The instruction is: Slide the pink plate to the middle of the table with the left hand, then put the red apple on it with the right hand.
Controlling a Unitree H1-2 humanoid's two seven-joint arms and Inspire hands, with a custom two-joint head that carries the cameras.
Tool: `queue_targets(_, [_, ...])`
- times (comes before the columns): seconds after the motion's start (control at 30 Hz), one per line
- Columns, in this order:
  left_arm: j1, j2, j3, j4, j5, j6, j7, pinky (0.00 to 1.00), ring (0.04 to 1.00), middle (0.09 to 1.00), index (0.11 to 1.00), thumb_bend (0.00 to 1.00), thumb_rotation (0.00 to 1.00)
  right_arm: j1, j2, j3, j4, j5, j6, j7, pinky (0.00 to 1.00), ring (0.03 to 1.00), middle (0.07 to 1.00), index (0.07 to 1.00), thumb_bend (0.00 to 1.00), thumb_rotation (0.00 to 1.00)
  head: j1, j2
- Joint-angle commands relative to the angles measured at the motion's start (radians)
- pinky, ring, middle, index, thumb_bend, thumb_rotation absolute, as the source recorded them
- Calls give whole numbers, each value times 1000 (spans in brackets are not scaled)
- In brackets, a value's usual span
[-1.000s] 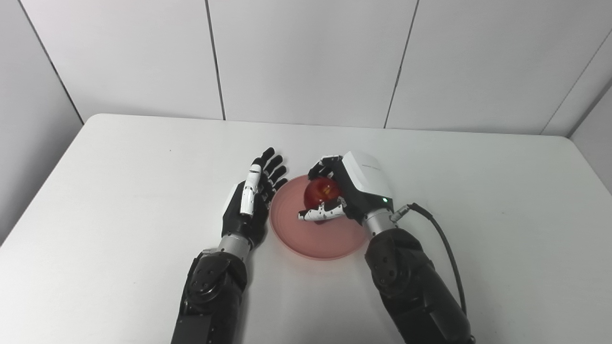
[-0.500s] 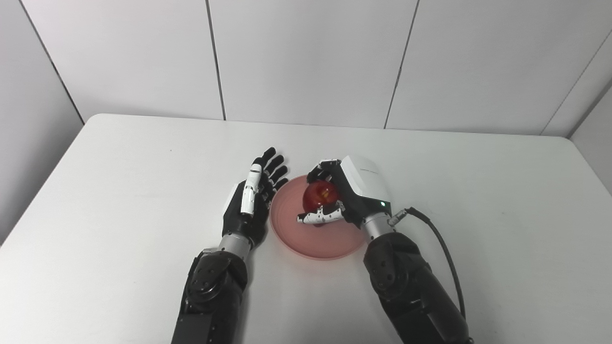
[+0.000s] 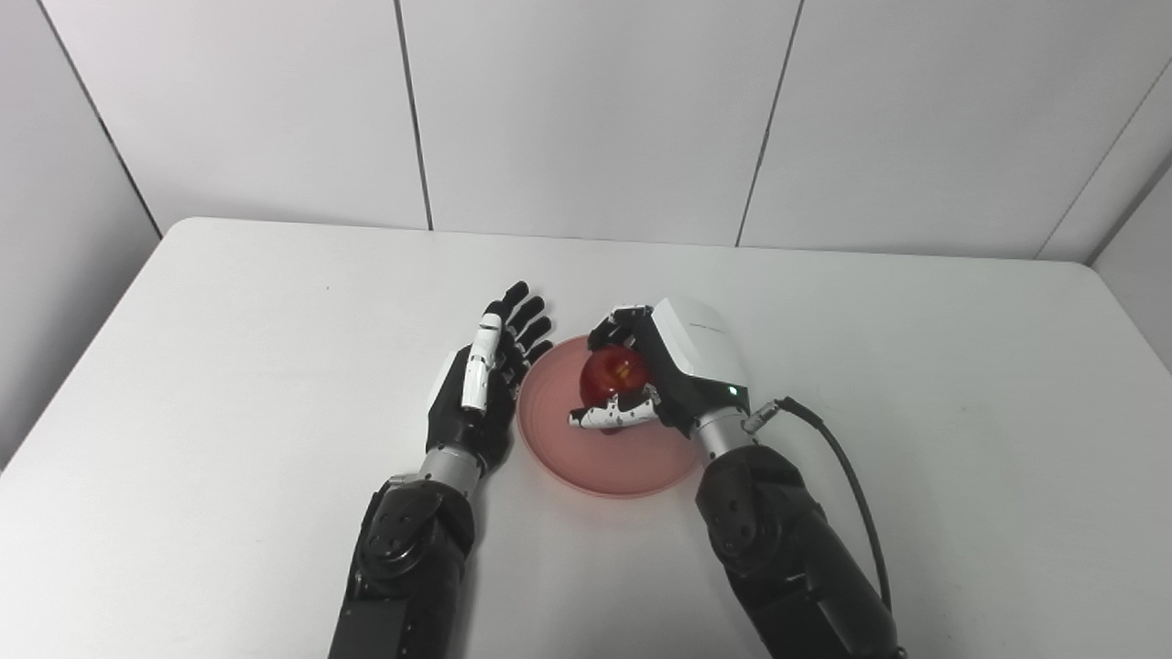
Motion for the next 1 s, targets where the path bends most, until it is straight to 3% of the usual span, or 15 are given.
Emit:
queue_targets(0.0, [3,1,-3,11,4,22,4,935,941,943,924,385,1000,-12,5,-6,-43,-13,16,13,168,279,429,669,887,278,1,-1])
queue_targets(0.1, [5,2,-4,9,9,21,6,930,939,942,923,378,1000,-9,1,-6,-71,-14,25,43,202,322,443,723,975,336,-1,-1])
queue_targets(0.13, [5,4,-5,9,10,21,5,931,939,942,924,378,1000,-8,0,-6,-77,-16,27,51,311,447,559,745,991,375,-1,-1])
queue_targets(0.17, [4,5,-5,10,11,20,4,931,939,942,925,378,1000,-8,0,-8,-88,-15,34,66,349,489,598,752,996,389,-2,-1])
queue_targets(0.2, [4,5,-6,11,11,20,3,939,940,944,926,379,1000,-7,0,-10,-95,-14,39,77,492,627,718,776,1000,411,-2,-1])
queue_targets(0.33, [3,4,-4,13,9,19,3,950,942,945,926,378,1000,-6,-8,-12,-124,-15,49,112,665,761,811,824,1000,453,-2,-1])
queue_targets(0.63, [3,7,-4,17,4,14,-9,965,951,952,933,375,1000,4,-24,-18,-173,-25,57,152,776,862,895,932,1000,586,-5,-4])
queue_targets(0.8, [6,5,-2,11,3,21,-5,950,947,950,931,373,1000,10,-34,-32,-188,-10,10,116,864,900,921,950,1000,663,-8,-7])
queue_targets(0.97, [4,5,4,17,-5,21,-9,941,951,953,933,379,1000,21,-28,-70,-217,31,-6,87,862,918,941,970,1000,717,-13,-8])
